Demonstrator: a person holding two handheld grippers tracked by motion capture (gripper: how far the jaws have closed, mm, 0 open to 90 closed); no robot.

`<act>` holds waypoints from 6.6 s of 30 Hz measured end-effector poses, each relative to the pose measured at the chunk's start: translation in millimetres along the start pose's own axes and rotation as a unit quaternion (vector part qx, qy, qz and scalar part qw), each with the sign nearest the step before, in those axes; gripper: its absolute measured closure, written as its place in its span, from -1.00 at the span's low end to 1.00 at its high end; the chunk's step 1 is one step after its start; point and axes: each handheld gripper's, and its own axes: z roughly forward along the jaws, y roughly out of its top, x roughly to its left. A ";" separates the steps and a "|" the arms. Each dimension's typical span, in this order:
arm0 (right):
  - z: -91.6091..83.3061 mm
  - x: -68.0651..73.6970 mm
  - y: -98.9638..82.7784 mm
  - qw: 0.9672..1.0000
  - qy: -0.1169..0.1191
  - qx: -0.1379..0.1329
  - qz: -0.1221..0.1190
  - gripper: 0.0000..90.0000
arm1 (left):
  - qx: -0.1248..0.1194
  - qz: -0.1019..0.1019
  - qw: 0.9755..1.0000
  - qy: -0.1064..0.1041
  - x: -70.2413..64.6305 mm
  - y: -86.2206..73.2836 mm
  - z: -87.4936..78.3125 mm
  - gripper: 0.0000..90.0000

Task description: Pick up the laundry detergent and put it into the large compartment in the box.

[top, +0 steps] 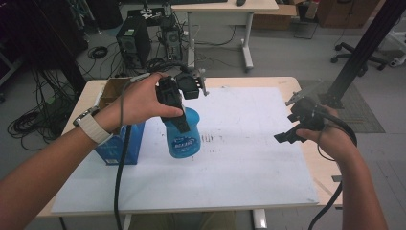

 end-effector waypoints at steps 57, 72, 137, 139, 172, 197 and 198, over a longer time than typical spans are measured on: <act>-3.3 0.0 9.9 1.000 0.003 0.001 -0.018 -0.84 | 0.001 -0.271 0.961 0.058 34.5 -27.2 -74.2 -0.17; 0.3 -2.2 17.0 0.999 0.005 0.001 -0.032 -0.84 | 0.003 -0.333 0.941 0.063 47.6 -41.2 -90.3 -0.17; 4.9 -9.6 25.5 0.999 0.011 0.000 -0.036 -0.84 | 0.013 -0.523 0.846 0.104 95.1 -106.6 -153.2 -0.17; 5.0 -9.8 25.3 0.999 0.011 0.001 -0.035 -0.84 | 0.014 -0.526 0.844 0.105 95.8 -108.8 -154.3 -0.17; 8.2 -8.4 28.9 0.999 0.013 0.002 -0.037 -0.84 | 0.014 -0.560 0.819 0.126 110.7 -140.0 -139.6 -0.17; 12.8 -9.0 28.2 0.999 0.014 0.010 -0.033 -0.84 | 0.017 -0.563 0.816 0.127 123.2 -153.4 -97.4 -0.17; 12.8 -8.9 28.4 0.999 0.014 0.010 -0.032 -0.84 | 0.016 -0.564 0.816 0.127 123.2 -153.4 -96.7 -0.17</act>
